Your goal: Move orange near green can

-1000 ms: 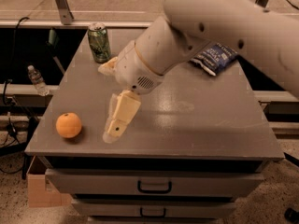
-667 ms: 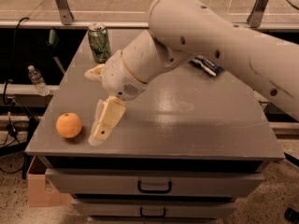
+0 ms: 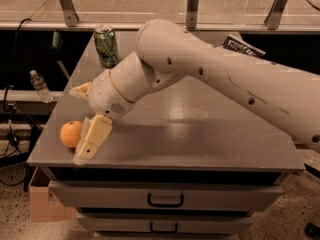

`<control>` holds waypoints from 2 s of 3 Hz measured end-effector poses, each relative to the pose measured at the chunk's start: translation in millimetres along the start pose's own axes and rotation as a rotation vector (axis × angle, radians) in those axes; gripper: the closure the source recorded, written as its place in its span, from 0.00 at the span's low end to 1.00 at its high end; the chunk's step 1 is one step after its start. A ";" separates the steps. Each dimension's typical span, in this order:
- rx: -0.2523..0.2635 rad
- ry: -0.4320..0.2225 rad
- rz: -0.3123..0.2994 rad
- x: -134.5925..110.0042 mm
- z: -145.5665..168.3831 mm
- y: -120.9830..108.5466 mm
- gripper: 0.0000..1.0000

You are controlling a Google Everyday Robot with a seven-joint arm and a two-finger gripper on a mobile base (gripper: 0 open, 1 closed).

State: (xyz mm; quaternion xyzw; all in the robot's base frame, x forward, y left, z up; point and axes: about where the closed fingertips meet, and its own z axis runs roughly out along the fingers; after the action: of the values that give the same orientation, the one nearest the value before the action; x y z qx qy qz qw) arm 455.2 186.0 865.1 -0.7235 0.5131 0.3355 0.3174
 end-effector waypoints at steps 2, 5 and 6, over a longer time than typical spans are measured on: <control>0.000 -0.039 0.041 14.0 14.7 -4.9 0.41; 0.234 -0.088 0.135 22.6 -83.3 -14.6 1.00; 0.270 -0.085 0.160 34.2 -101.2 -11.2 1.00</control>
Offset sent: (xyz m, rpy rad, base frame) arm 0.0147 -0.0003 -0.0266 0.0446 0.0668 -0.0497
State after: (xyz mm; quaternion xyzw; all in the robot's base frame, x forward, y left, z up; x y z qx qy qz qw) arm 490.6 89.6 896.7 -0.6163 0.5955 0.3178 0.4057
